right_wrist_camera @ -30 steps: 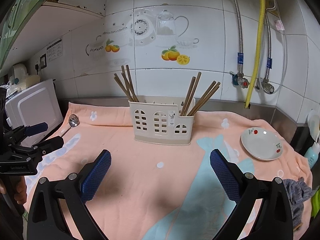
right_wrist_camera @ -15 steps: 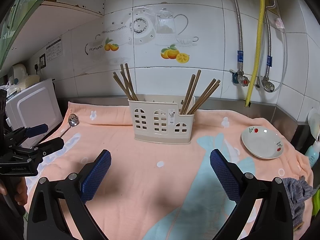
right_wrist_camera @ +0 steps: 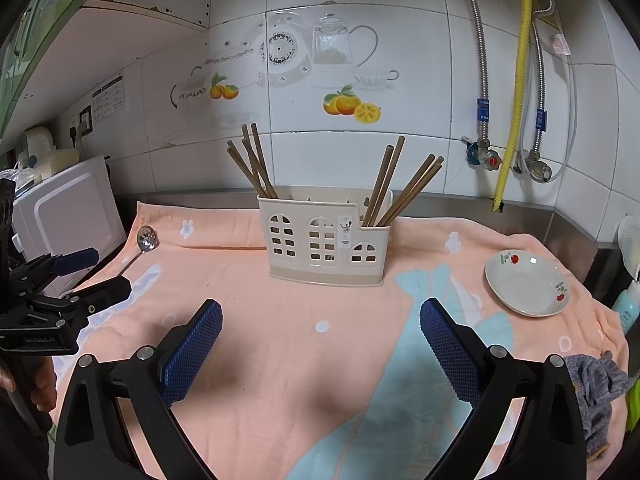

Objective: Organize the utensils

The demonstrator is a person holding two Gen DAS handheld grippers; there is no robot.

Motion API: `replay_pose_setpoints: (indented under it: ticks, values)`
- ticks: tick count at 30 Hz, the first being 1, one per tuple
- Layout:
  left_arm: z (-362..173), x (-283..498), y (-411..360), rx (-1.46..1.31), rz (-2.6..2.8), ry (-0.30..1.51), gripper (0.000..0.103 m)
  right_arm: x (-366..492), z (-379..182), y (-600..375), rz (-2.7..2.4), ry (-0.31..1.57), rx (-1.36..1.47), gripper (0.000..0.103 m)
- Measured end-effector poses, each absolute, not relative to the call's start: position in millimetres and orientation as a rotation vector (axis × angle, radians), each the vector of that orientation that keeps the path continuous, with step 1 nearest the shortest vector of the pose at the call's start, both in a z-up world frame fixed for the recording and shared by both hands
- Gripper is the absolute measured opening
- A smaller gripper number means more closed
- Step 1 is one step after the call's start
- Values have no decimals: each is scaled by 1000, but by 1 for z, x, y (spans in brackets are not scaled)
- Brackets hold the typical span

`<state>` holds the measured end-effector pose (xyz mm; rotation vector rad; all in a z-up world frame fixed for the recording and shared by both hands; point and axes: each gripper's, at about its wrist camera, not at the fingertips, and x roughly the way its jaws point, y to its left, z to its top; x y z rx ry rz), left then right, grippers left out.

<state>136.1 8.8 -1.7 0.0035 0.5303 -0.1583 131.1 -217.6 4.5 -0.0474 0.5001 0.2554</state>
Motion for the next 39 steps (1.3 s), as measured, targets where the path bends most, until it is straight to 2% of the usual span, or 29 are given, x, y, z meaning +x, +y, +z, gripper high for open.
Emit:
replay_pose_setpoints:
  ticks: [39]
  values:
    - [-3, 138, 9, 3, -175, 535, 98, 132, -2, -215, 262, 509, -50, 96]
